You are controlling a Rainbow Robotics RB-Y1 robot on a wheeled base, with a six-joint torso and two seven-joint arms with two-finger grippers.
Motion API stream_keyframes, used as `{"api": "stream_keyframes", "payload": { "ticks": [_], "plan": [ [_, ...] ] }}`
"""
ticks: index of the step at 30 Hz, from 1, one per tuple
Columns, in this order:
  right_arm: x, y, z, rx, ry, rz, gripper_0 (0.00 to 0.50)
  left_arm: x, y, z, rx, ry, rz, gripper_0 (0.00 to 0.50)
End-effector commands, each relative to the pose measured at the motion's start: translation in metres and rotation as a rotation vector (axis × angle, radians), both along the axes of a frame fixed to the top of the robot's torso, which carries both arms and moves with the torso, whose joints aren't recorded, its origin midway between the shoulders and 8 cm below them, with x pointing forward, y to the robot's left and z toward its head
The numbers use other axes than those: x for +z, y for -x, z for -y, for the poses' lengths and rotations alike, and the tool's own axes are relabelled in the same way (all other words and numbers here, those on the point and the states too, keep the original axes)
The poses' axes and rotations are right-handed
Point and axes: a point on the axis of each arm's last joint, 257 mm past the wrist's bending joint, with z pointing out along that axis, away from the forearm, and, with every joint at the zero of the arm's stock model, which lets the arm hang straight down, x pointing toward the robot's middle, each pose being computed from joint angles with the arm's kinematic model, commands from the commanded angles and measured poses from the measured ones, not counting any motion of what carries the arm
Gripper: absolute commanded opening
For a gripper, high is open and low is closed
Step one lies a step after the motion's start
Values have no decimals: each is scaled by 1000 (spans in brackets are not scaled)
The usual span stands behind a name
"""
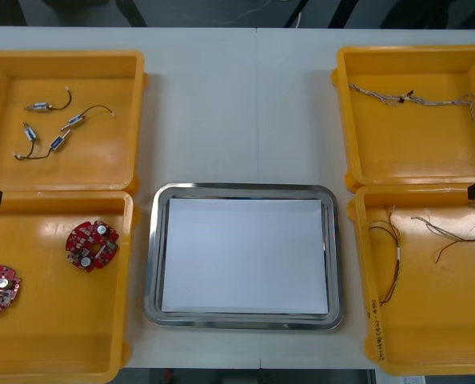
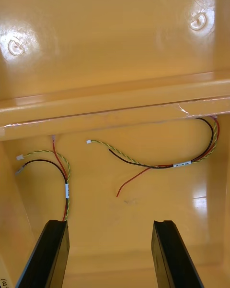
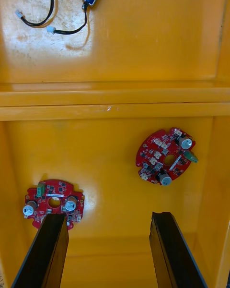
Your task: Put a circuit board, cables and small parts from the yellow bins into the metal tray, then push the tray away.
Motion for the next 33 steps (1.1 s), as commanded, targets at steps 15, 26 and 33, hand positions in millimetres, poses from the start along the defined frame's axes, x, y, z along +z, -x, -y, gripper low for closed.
{"api": "stream_keyframes", "payload": {
  "ticks": [15,26,33],
  "plan": [
    [12,2,17,-23,30,16,500,14,5,-15,-33,-77,17,500],
    [12,2,17,-23,30,16,500,14,5,-15,-33,-77,17,500],
    [12,2,17,-23,30,16,500,14,5,-15,-33,-77,17,500]
  ]
}}
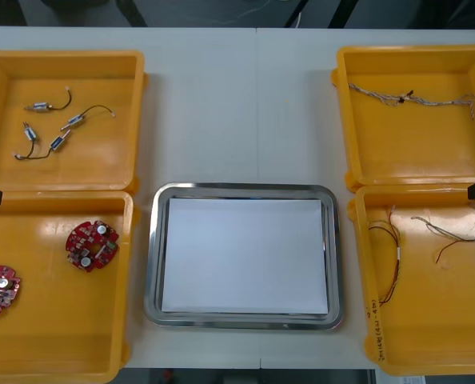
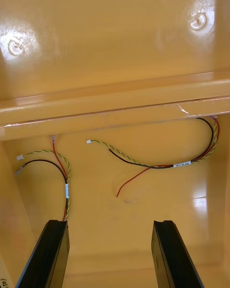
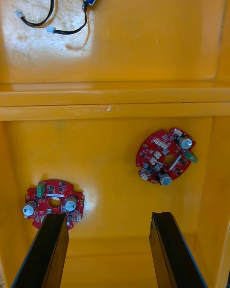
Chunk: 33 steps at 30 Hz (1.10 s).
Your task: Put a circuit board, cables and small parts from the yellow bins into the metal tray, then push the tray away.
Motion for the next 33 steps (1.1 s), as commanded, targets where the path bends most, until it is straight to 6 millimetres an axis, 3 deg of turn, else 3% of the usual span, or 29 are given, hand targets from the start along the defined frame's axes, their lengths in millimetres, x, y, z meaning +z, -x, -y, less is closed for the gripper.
{"api": "stream_keyframes", "payload": {
  "ticks": [1,33],
  "plan": [
    [12,2,17,-23,30,16,500,14,5,-15,-33,-77,17,500],
    [12,2,17,-23,30,16,500,14,5,-15,-33,-77,17,500]
  ]
}}
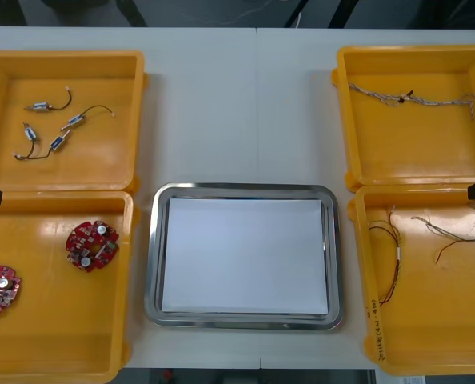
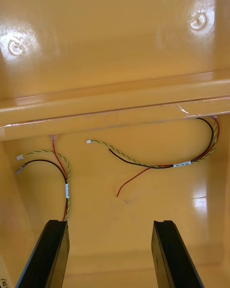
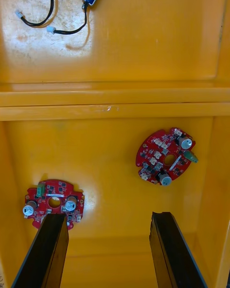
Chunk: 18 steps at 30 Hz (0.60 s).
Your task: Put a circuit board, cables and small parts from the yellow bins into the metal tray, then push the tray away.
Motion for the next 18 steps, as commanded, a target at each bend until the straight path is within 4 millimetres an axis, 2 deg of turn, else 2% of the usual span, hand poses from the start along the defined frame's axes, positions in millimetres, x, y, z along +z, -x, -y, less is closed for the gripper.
{"api": "stream_keyframes", "payload": {
  "ticks": [1,18],
  "plan": [
    [12,2,17,-23,30,16,500,14,5,-15,-33,-77,17,500],
    [12,2,17,-23,30,16,500,14,5,-15,-33,-77,17,500]
  ]
}}
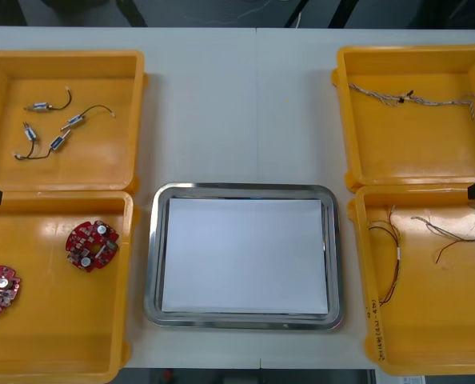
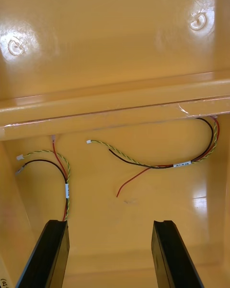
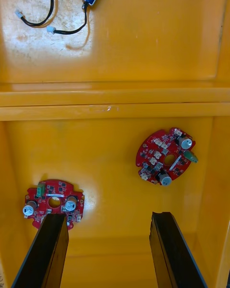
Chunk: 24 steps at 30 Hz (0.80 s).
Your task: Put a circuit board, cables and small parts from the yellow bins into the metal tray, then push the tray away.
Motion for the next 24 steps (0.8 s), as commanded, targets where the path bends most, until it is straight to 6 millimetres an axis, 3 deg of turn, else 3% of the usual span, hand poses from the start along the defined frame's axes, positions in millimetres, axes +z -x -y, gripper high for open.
{"api": "stream_keyframes", "payload": {
  "ticks": [1,24],
  "plan": [
    [12,2,17,-23,30,16,500,14,5,-15,-33,-77,17,500],
    [12,2,17,-23,30,16,500,14,5,-15,-33,-77,17,500]
  ]
}}
